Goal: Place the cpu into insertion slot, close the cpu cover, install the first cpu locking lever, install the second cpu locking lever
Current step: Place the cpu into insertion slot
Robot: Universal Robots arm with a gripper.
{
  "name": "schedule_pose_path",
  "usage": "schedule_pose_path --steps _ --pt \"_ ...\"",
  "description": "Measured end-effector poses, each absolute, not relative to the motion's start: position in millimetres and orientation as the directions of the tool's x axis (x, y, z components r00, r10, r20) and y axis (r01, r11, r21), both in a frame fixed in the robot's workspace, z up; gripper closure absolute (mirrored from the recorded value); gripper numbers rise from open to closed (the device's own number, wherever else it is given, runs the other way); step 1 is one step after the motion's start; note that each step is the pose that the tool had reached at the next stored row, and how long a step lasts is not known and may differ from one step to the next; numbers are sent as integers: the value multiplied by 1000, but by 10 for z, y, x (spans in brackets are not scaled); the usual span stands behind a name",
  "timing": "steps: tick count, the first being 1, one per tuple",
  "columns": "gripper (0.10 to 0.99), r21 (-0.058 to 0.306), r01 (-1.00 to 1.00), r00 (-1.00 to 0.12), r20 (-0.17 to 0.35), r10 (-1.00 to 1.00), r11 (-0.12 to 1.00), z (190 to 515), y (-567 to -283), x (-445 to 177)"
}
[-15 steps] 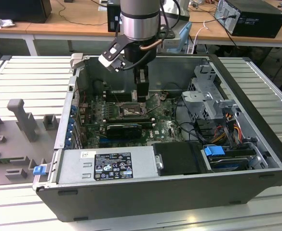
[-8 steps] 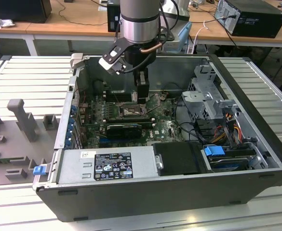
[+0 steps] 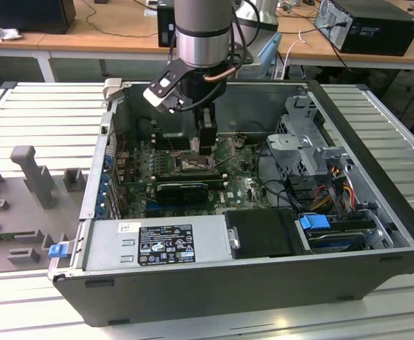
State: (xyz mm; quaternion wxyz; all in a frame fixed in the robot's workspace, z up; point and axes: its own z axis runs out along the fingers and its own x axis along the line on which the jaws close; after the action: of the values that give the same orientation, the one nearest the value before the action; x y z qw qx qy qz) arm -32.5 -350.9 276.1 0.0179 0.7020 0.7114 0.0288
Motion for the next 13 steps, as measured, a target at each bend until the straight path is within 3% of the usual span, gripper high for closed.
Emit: schedule_pose_path --steps 13 --pt "557 54 997 -56 16 998 55 2571 -3505 -359"
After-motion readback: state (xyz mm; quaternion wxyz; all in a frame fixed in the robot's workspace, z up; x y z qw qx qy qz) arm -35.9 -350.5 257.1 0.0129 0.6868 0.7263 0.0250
